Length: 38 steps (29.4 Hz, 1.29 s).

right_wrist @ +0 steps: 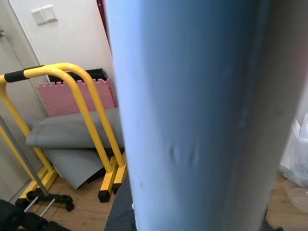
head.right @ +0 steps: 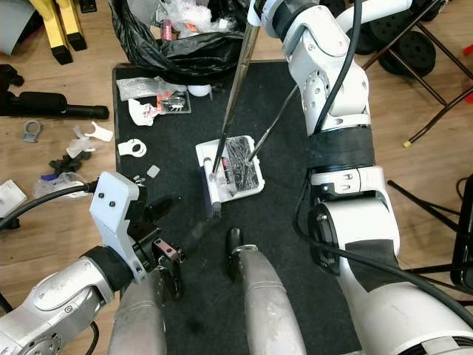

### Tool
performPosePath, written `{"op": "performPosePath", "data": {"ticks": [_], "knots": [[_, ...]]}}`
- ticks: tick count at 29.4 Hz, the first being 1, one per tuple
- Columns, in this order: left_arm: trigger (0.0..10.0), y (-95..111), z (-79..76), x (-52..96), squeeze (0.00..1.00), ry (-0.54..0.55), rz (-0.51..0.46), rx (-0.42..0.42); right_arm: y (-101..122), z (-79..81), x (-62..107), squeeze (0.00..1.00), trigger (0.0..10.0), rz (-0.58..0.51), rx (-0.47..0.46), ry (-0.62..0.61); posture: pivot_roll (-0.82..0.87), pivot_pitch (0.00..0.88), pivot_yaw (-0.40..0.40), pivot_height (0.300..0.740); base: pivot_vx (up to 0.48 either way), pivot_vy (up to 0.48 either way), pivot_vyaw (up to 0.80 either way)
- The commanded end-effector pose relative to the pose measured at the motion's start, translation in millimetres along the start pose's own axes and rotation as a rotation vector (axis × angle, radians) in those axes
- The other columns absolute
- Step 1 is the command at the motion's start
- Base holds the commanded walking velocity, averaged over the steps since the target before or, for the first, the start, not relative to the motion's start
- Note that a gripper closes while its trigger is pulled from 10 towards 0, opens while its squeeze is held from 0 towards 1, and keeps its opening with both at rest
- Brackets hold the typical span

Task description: Sweep floor

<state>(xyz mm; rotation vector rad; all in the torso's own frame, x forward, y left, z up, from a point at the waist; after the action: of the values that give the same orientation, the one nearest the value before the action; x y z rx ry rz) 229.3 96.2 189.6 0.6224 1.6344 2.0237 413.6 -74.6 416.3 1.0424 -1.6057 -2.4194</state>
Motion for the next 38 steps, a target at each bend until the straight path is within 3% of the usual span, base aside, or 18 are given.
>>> {"op": "performPosePath", "data": {"ticks": [1, 14, 19, 29, 33, 35, 36, 38], "knots": [[10.0, -7.0, -8.9, -0.2, 0.0, -0.037, 0.018, 0.032, 22.4, 4.8, 0.5, 0.0, 10.0, -0.065, 0.026, 0.017, -0.19, 0.505, -0.227, 0.74, 0.0, 0.0, 0.0], [10.0, -8.2, -7.0, -1.9, 0.0, -0.033, 0.017, 0.029, 34.3, 10.4, -1.4, 0.0, 10.0, -0.095, 0.029, 0.033, -0.19, 0.497, -0.227, 0.74, 0.0, 0.0, 0.0], [10.0, -9.6, -5.5, -3.8, 0.0, -0.03, 0.016, 0.028, 58.7, 31.2, -0.1, 0.0, 10.0, -0.213, -0.083, 0.142, -0.19, 0.489, -0.227, 0.74, 0.0, 0.0, 0.0], [10.0, -12.7, -2.1, -8.6, 0.0, -0.025, 0.015, 0.027, 61.4, 41.9, 2.3, 0.0, 10.0, -0.233, -0.163, 0.208, -0.19, 0.469, -0.225, 0.74, 0.0, 0.0, 0.0], [10.0, -16.4, 1.0, -12.8, 0.0, -0.019, 0.016, 0.028, 52.2, 41.2, 5.4, 0.0, 10.0, -0.203, -0.176, 0.217, -0.17, 0.42, -0.217, 0.74, 0.0, 0.0, 0.0], [10.0, -21.2, 15.3, -17.3, 0.0, 0.045, 0.01, 0.018, 26.9, 44.5, 19.4, 0.0, 10.0, -0.11, -0.106, 0.253, -0.16, 0.369, -0.199, 0.74, 0.0, 0.0, 0.0], [10.0, -21.2, 15.3, -17.3, 0.0, 0.045, 0.01, 0.018, 26.9, 44.5, 19.4, 0.0, 10.0, -0.11, -0.106, 0.253, -0.16, 0.369, -0.199, 0.74, 0.0, 0.0, 0.0], [10.0, -23.3, 47.9, -19.0, 0.0, 0.202, 0.026, -0.085, -3.2, 53.8, 41.3, 0.0, 10.0, -0.024, -0.036, 0.292, -0.16, 0.324, -0.177, 0.74, 0.0, 0.0, 0.0]]}}
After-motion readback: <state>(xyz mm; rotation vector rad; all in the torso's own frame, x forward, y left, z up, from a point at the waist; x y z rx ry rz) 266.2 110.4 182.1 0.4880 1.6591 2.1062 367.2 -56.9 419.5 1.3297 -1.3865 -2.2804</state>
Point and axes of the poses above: a point about 5 cm out from each wrist's last joint towards the gripper, its own x axis pointing back from the gripper into the wrist, its own y axis along the axis of the wrist's last joint, z = x × y, the point moved 5 cm from there along -x, pointing out of the wrist towards the gripper, and after that the axes turned 14 degrees about -x, right-handed, at the moved point
